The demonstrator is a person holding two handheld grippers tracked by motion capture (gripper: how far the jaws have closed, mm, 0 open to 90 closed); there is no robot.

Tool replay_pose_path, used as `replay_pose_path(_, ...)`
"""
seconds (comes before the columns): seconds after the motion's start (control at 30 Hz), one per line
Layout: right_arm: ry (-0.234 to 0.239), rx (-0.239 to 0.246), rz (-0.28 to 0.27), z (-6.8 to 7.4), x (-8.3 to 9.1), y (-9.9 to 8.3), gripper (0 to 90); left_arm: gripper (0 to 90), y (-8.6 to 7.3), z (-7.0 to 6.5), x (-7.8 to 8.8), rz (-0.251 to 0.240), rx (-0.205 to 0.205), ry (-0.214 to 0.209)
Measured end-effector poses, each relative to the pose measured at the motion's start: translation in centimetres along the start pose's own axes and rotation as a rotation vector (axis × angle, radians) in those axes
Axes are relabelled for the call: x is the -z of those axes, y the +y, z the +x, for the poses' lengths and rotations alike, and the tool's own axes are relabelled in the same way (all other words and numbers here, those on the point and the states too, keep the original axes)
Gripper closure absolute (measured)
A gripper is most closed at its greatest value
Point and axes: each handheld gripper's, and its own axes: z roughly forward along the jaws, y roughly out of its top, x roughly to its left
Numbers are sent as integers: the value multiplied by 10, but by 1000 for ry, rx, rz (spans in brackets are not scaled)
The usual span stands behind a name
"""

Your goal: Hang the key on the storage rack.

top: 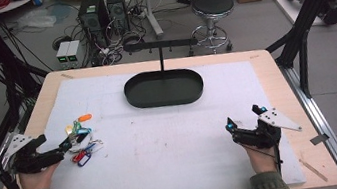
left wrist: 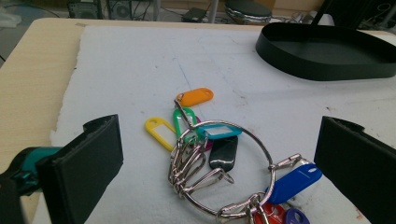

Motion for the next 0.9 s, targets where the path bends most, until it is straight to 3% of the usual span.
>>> replay_pose_path(0.7, 12, 5, 14, 1, -3, -1, 4, 17, 4, -9, -9, 44, -34, -41)
replay_pose_path(0.9, 16, 11, 21, 1, -4, -2, 4, 17, 5, -14, -14, 78, -66, -64)
